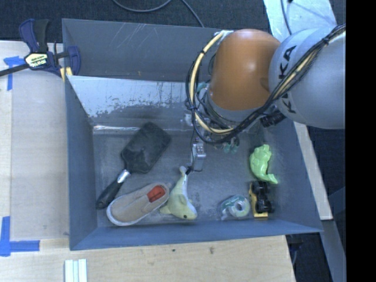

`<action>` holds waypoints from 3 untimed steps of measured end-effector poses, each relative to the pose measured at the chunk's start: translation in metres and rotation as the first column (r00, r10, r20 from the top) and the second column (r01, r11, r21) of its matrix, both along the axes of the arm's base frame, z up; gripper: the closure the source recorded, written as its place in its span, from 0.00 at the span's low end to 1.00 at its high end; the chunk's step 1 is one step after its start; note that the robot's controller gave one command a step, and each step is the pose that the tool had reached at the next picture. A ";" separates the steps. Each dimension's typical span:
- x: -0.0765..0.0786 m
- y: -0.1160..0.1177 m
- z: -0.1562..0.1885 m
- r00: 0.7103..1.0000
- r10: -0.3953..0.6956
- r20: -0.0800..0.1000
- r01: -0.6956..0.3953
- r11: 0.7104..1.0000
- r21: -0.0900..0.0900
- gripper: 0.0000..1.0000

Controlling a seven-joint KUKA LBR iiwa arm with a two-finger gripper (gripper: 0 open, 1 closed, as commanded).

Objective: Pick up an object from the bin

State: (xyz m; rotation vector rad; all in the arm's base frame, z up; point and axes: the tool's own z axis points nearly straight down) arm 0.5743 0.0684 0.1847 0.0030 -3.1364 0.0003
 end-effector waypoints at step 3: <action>0.051 0.073 -0.052 0.953 0.304 0.015 -0.304 0.953 0.000 0.00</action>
Offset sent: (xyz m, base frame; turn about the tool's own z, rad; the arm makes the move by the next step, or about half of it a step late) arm 0.0454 0.0855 -0.1147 -0.3730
